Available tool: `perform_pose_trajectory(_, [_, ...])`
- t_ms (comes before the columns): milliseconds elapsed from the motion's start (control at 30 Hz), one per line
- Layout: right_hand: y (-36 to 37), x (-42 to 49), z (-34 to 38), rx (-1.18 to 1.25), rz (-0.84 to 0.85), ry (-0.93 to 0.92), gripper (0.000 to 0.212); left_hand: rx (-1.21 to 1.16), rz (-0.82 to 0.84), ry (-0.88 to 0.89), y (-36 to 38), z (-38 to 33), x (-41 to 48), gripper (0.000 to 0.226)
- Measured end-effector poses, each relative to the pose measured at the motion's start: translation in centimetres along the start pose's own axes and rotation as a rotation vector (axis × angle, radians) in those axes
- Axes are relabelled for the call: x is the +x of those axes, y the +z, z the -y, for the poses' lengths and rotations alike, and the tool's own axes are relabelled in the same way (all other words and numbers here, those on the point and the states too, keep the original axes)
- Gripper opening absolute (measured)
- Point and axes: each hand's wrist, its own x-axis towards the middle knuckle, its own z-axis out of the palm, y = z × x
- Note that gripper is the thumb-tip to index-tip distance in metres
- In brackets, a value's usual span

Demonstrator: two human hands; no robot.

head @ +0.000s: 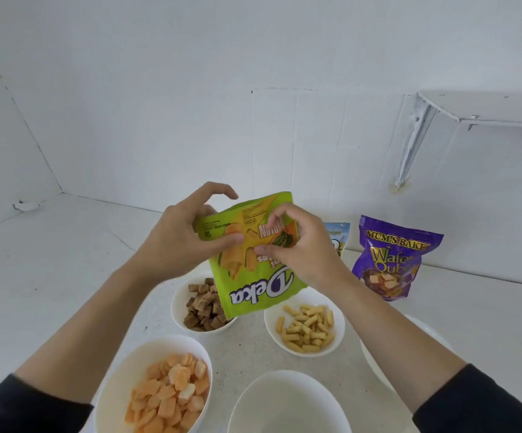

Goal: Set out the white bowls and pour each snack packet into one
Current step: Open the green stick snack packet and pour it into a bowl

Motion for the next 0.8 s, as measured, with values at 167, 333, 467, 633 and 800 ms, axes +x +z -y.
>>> perform_pose_trajectory(167, [2.3,0.7,1.3,-0.069,0.216,-0.046,0.027,0.057,0.159,-0.111,-2.2,0.6,-1.4,0.035])
perform_pose_trajectory(333, [3.5,0.6,1.3,-0.027,0.271,-0.009,0.026,-0.034,0.129,-0.056,-2.1,1.5,-3.6,0.036])
perform_pose_trajectory(467, [2.9,0.1,0.6,0.108,0.388,0.099,0.031,-0.123,-0.017,-0.047,-2.1,2.6,-5.0,0.035])
perform_pose_trajectory(633, [2.3,-0.2,0.9,0.18,0.422,0.147,0.037,-0.125,-0.111,-0.062,-2.3,2.6,-5.4,0.02])
perform_pose_trajectory(800, [0.6,0.1,1.2,0.215,0.294,0.161,0.022,-0.208,-0.337,-0.087,-3.5,2.4,-4.7,0.02])
